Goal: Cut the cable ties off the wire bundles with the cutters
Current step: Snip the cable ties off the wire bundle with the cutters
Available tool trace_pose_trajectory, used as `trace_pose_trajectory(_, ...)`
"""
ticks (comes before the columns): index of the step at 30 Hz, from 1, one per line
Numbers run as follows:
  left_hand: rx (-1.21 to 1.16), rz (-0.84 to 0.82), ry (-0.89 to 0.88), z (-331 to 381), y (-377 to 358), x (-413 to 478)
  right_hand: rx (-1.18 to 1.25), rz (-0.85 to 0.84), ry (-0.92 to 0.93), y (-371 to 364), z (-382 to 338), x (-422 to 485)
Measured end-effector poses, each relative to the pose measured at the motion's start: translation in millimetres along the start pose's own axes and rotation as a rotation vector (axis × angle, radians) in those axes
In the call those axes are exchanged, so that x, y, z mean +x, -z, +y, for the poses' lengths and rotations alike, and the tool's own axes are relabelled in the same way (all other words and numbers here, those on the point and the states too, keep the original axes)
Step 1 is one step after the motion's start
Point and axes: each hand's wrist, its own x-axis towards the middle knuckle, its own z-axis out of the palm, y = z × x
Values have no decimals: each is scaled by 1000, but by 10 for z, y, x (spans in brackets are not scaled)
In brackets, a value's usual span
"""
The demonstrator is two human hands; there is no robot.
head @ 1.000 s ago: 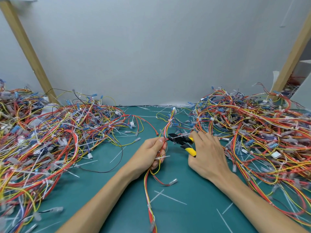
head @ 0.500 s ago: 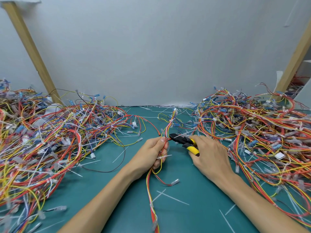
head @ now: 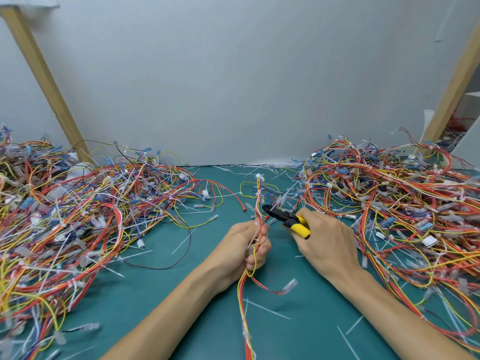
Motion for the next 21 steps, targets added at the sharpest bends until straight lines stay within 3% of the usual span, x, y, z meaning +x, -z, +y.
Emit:
trace_pose_trajectory(7, -111, 19, -15, -22, 7, 25, 14, 36, 19, -23, 5, 18)
trace_pose_trajectory(21, -60, 16, -49, -40, 1, 16, -2, -67, 31, -15, 73, 15)
